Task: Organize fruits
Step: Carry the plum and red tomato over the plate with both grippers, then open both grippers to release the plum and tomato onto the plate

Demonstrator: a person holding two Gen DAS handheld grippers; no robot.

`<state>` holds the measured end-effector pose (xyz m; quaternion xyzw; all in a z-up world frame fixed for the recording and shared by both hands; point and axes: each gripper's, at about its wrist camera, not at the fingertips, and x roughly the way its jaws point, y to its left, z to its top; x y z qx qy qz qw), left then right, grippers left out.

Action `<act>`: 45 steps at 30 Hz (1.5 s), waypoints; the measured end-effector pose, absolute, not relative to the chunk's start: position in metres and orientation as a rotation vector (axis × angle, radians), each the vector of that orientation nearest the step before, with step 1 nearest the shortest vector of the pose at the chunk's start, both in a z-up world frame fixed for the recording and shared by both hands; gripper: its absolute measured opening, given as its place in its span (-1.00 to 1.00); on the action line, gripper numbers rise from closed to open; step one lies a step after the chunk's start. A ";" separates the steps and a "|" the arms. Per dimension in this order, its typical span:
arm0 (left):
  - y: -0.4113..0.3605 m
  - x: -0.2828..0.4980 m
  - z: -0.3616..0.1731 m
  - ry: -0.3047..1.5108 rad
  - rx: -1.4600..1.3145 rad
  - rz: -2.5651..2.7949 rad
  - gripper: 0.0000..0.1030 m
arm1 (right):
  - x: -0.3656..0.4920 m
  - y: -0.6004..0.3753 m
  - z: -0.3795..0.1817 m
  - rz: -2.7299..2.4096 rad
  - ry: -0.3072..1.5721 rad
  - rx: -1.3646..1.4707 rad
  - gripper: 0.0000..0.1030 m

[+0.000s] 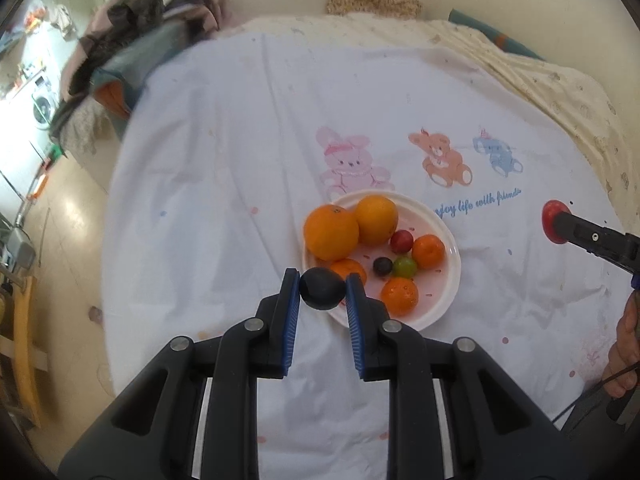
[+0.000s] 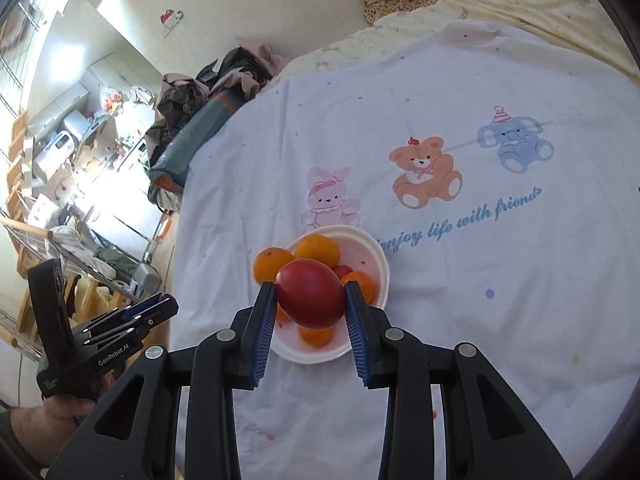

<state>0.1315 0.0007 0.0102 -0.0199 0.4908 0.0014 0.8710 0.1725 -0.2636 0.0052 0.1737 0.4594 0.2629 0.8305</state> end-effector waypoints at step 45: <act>-0.045 0.165 -0.085 1.254 -0.023 -0.159 0.26 | 0.219 -0.221 -0.095 0.533 1.271 0.448 0.28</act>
